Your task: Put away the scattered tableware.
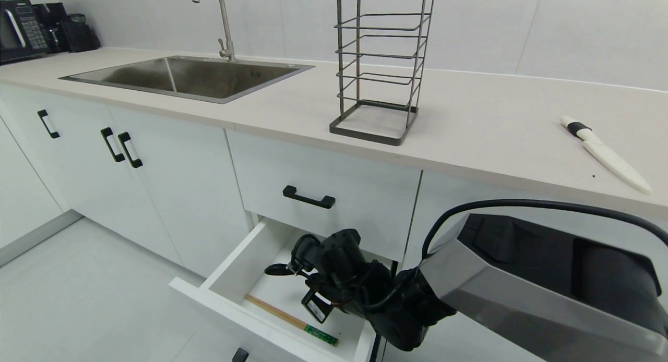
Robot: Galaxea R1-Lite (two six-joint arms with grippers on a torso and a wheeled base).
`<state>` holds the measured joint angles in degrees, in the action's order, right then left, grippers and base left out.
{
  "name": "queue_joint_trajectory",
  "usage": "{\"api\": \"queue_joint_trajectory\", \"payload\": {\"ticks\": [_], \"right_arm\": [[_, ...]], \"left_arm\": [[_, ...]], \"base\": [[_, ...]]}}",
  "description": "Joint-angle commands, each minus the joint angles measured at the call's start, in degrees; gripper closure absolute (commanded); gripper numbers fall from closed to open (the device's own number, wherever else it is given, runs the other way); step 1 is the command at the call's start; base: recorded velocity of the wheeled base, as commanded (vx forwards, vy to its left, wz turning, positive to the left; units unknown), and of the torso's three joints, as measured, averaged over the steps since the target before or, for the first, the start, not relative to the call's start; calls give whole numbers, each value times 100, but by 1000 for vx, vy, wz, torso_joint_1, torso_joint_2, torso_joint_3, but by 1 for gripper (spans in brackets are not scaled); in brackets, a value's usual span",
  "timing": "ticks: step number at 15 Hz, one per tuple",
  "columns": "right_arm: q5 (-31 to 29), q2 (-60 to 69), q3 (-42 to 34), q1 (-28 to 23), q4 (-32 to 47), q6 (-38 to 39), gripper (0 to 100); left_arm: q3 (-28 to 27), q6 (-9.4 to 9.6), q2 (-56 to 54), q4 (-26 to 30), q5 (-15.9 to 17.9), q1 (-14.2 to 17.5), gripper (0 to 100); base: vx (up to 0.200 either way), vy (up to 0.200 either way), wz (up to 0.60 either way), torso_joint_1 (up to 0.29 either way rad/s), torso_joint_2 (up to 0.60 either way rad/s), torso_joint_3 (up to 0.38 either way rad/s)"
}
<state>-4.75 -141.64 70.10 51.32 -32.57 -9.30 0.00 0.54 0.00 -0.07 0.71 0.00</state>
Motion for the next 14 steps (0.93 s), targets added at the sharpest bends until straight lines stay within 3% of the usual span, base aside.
{"api": "queue_joint_trajectory", "payload": {"ticks": [1,14], "right_arm": [[1,-127,74,1,-12,-1,100],[-96,-874,760,62,49,25,100]], "left_arm": [[0,-1,0,-1,0,0,0],[0,-1,0,-1,0,0,0]], "base": [[0,0,0,0,0,0],[0,0,0,0,0,0]]}}
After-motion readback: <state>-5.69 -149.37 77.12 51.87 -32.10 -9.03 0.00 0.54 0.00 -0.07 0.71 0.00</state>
